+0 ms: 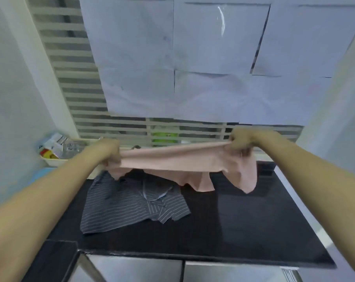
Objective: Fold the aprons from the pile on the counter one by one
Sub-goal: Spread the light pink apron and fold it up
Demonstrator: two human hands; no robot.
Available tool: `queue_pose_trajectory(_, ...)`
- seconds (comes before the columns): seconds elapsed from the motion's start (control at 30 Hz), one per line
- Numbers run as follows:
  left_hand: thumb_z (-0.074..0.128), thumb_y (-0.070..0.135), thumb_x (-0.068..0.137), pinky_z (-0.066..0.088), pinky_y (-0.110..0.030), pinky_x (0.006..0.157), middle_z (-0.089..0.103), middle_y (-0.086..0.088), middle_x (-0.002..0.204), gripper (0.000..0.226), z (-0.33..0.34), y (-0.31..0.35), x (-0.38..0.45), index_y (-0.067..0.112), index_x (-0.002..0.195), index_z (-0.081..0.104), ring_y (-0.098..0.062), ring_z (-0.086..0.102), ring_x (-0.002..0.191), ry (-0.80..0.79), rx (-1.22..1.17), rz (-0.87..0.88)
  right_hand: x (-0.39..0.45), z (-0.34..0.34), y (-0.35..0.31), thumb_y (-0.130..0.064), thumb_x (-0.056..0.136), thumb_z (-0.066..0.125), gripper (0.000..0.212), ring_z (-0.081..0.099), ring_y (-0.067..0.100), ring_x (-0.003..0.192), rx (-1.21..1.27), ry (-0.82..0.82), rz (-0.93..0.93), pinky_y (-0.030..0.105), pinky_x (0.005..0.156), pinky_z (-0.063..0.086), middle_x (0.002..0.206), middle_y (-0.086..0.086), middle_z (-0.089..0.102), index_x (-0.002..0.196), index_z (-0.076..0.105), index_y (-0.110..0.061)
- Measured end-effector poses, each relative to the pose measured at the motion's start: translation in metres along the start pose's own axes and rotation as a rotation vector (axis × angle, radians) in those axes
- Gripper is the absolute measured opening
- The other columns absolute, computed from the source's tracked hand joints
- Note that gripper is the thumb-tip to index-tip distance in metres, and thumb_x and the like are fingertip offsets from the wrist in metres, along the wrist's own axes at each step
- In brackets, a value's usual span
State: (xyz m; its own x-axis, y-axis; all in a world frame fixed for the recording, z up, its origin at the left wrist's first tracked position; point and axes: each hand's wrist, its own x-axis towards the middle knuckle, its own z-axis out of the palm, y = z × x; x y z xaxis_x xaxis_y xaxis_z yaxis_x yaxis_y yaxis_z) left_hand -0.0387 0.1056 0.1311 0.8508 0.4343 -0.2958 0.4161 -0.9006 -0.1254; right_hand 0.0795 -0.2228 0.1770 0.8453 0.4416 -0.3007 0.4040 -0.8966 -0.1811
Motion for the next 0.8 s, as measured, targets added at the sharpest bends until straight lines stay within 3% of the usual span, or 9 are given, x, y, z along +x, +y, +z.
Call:
queue_pose_trajectory(0.1, 0.057, 0.013, 0.082, 0.039, -0.018, 0.055, 0.054, 0.002, 0.080, 0.009, 0.057, 0.000, 0.002, 0.015, 0.091, 0.059, -0.016, 0.051, 0.079, -0.214, 0.237, 0.030, 0.009, 0.065, 0.012, -0.018, 0.086, 0.064, 0.015, 0.068, 0.025, 0.072, 0.055, -0.372, 0.124, 0.032, 0.066, 0.059, 0.085, 0.010, 0.063, 0.090, 0.059, -0.005)
queue_pose_trajectory(0.17, 0.055, 0.012, 0.087, 0.041, -0.018, 0.066, 0.057, 0.001, 0.093, 0.015, 0.086, -0.005, 0.004, 0.013, 0.102, 0.058, -0.017, 0.054, 0.091, -0.245, 0.268, -0.012, 0.018, 0.101, 0.018, -0.011, 0.084, 0.065, 0.016, 0.068, 0.025, 0.070, 0.023, -0.431, 0.170, 0.037, 0.073, 0.059, 0.087, 0.012, 0.063, 0.097, 0.058, -0.004)
queue_pose_trajectory(0.27, 0.049, 0.016, 0.094, 0.042, -0.023, 0.072, 0.055, -0.012, 0.129, 0.037, 0.122, -0.009, 0.019, 0.005, 0.129, 0.051, -0.024, 0.055, 0.109, -0.373, 0.184, -0.057, 0.038, 0.139, 0.014, -0.005, 0.086, 0.054, 0.018, 0.061, 0.021, 0.070, -0.147, -0.226, 0.126, 0.030, 0.065, 0.054, 0.090, 0.005, 0.060, 0.103, 0.059, -0.006)
queue_pose_trajectory(0.4, 0.067, 0.035, 0.080, 0.043, -0.033, 0.098, 0.047, -0.007, 0.134, 0.075, 0.152, 0.007, 0.035, 0.013, 0.143, 0.032, -0.026, 0.049, 0.118, -0.616, 0.046, 0.053, 0.069, 0.170, 0.003, -0.002, 0.092, 0.041, 0.026, 0.051, 0.030, 0.100, -0.265, -0.032, 0.066, 0.034, 0.077, 0.042, 0.119, 0.013, 0.051, 0.111, 0.060, -0.005)
queue_pose_trajectory(0.5, 0.064, 0.036, 0.084, 0.041, -0.031, 0.094, 0.051, -0.006, 0.129, 0.050, 0.169, 0.029, 0.044, 0.014, 0.125, 0.046, -0.023, 0.051, 0.111, -0.437, -0.100, 0.162, 0.088, 0.198, 0.002, -0.002, 0.093, 0.040, 0.025, 0.036, 0.032, 0.125, -0.390, 0.016, 0.025, 0.038, 0.101, 0.033, 0.124, 0.012, 0.053, 0.106, 0.061, -0.007)
queue_pose_trajectory(0.57, 0.065, 0.030, 0.085, 0.041, -0.027, 0.090, 0.051, -0.005, 0.130, 0.042, 0.179, 0.047, 0.051, 0.016, 0.120, 0.046, -0.020, 0.051, 0.109, -0.335, -0.303, 0.246, 0.096, 0.215, 0.006, -0.004, 0.094, 0.040, 0.024, 0.036, 0.029, 0.124, -0.436, 0.035, 0.020, 0.037, 0.099, 0.032, 0.115, 0.008, 0.056, 0.105, 0.060, -0.010)
queue_pose_trajectory(0.63, 0.068, 0.030, 0.083, 0.036, -0.027, 0.101, 0.044, -0.002, 0.138, 0.060, 0.184, 0.068, 0.053, 0.016, 0.134, 0.039, -0.019, 0.046, 0.121, -0.375, -0.386, 0.368, 0.101, 0.226, 0.013, -0.010, 0.096, 0.040, 0.020, 0.040, 0.027, 0.115, -0.398, 0.061, 0.017, 0.035, 0.090, 0.032, 0.102, 0.005, 0.053, 0.101, 0.059, -0.013)
queue_pose_trajectory(0.7, 0.071, 0.033, 0.082, 0.029, -0.029, 0.109, 0.038, -0.003, 0.144, 0.076, 0.189, 0.092, 0.062, 0.015, 0.143, 0.029, -0.021, 0.039, 0.130, -0.530, -0.334, 0.394, 0.107, 0.233, 0.021, -0.012, 0.097, 0.037, 0.018, 0.041, 0.029, 0.110, -0.314, 0.081, 0.010, 0.037, 0.089, 0.032, 0.097, 0.005, 0.047, 0.098, 0.054, -0.014)
queue_pose_trajectory(0.8, 0.064, 0.032, 0.086, 0.030, -0.032, 0.106, 0.043, -0.006, 0.140, 0.060, 0.189, 0.104, 0.077, 0.011, 0.137, 0.040, -0.025, 0.041, 0.128, -0.541, -0.129, 0.335, 0.114, 0.235, 0.034, -0.017, 0.098, 0.036, 0.013, 0.043, 0.031, 0.105, -0.226, 0.127, 0.085, 0.040, 0.091, 0.034, 0.111, 0.009, 0.048, 0.103, 0.047, -0.011)
